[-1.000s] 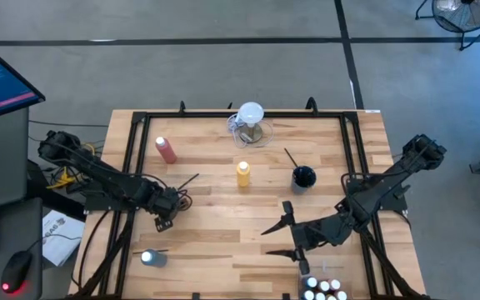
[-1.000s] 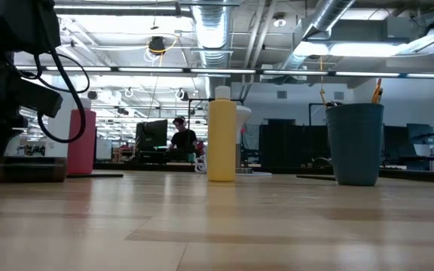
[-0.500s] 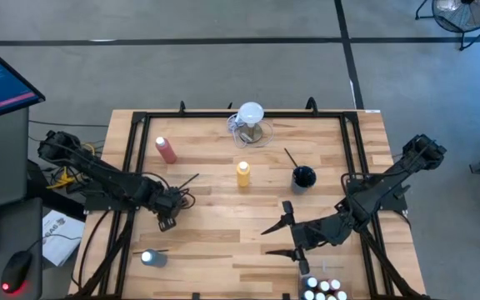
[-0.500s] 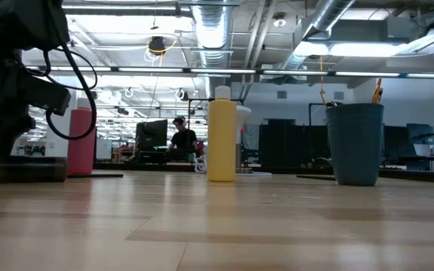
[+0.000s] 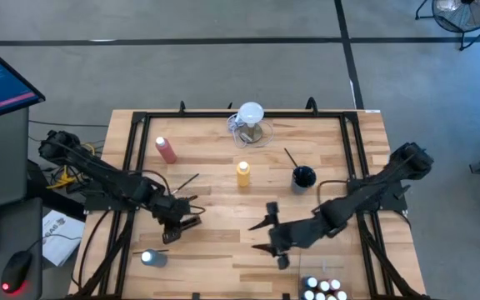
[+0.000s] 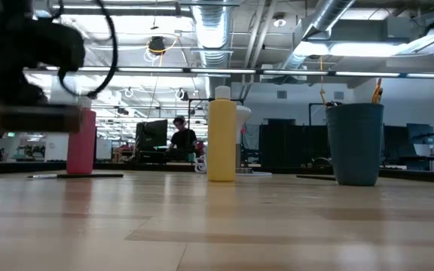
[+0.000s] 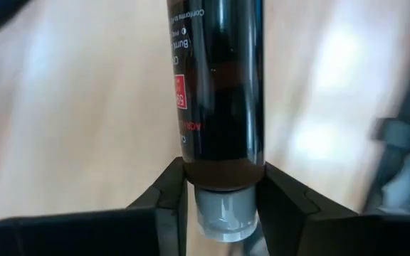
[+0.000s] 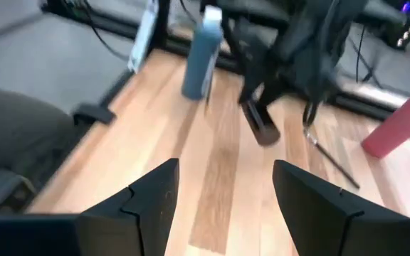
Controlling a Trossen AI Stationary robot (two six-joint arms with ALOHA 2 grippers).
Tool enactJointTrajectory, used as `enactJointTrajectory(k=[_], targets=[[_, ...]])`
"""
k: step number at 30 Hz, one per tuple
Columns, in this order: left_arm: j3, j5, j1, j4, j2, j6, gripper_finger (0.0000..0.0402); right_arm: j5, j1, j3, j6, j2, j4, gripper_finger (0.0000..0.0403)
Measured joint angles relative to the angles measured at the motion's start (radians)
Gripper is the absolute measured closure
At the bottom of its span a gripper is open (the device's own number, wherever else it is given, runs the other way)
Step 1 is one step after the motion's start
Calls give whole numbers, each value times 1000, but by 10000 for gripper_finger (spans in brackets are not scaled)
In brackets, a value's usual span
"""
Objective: Pick & Place Paint Supplies
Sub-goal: Put the small brown paint bottle into the transparent bin
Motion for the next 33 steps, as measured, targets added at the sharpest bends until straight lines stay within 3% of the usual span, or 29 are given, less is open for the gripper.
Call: enactJointTrajectory(k=[7,15,33], targets=[[48,15,-31,197,0,75,307,-81,-118,160,112,127,-61,187],[70,13,-69,267,-1,121,307,-349,-186,254,200,252,-68,195],[70,-23,-71,326,-1,155,307,-386,-230,388,217,389,15,173]])
